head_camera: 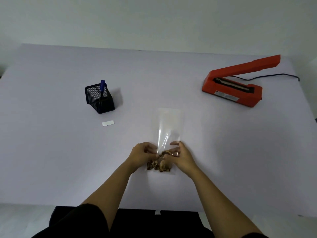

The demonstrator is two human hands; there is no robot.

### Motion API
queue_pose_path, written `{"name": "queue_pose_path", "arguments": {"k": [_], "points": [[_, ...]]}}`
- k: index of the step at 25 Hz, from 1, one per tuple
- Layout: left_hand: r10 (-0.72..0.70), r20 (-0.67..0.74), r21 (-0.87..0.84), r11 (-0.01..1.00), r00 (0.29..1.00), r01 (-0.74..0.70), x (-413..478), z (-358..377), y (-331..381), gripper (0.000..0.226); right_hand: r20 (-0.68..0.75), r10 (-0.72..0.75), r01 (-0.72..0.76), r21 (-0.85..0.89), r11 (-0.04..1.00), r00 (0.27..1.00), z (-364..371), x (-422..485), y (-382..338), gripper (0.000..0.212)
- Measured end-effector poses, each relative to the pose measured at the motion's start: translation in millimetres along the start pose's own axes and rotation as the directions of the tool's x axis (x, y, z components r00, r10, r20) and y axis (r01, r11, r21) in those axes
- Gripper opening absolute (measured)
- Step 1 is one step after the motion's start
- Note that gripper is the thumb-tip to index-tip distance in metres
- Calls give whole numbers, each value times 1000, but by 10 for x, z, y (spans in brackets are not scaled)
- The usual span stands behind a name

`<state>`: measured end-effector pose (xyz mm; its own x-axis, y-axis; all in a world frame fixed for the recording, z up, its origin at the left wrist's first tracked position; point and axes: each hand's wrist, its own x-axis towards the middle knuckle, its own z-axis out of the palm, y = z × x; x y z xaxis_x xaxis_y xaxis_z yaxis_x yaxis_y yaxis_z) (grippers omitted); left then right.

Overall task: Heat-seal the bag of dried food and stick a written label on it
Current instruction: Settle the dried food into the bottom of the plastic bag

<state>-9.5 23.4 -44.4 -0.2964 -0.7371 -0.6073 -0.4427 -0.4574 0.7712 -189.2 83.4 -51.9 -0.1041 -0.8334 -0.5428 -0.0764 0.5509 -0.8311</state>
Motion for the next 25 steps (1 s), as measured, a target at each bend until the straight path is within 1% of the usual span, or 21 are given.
{"name": "queue_pose_path", "arguments": {"k": [2,3,5,7,9,10,12,13,15,17,18,20,21,22,24,25], "points": [[3,-35,-1,1000,999,-3,-10,22,-10,26,-23,-39,37,-53,998,999,24,-17,19,52],[7,-52,-1,1000,999,-7,-15,22,-24,23,-30,-48,46,-50,998,998,28,-27,28,52],[1,-56,-9,1000,998,-1,-21,-10,-54,13,-28,-17,18,42,999,999,18,-44,24,47],[-8,-14,-29,1000,1000,8,-15,-60,-87,7,-4,32,-31,154,988,999,-2,-43,14,32],[2,13,-50,999,1000,-1,-27,-90,-88,8,4,46,-46,198,979,999,-21,-28,15,15],[18,19,-51,999,1000,-17,-41,-98,-77,9,8,58,-58,217,975,998,-25,-23,11,12],[55,37,-49,997,998,-53,-67,-109,-35,9,15,104,-104,258,960,994,-37,2,-1,10],[69,52,-66,996,996,-66,-76,-114,-17,13,20,127,-128,279,952,992,-44,14,-4,10],[86,74,-123,989,994,-76,-99,-121,9,28,28,148,-150,310,939,989,-49,35,-13,13],[83,36,-191,979,996,-75,-114,-107,9,37,1,142,-136,288,948,990,-42,48,-8,29],[86,3,-223,971,996,-83,-122,-92,-7,37,-20,130,-120,259,959,991,-35,45,-1,36],[114,-51,-229,966,992,-123,-110,-57,-75,29,-56,74,-63,188,980,996,-16,29,13,41],[128,-62,-194,971,990,-138,-97,-42,-111,21,-58,40,-31,157,987,997,-9,24,30,41],[134,-52,-164,976,990,-141,-91,-31,-142,20,-49,10,-4,136,991,999,0,23,42,37],[107,-1,-128,986,994,-106,-91,-32,-157,32,-6,-16,17,116,993,1000,-4,25,44,25],[89,33,-110,990,996,-85,-95,-47,-146,34,21,-12,9,112,994,1000,-17,22,33,21]]}}
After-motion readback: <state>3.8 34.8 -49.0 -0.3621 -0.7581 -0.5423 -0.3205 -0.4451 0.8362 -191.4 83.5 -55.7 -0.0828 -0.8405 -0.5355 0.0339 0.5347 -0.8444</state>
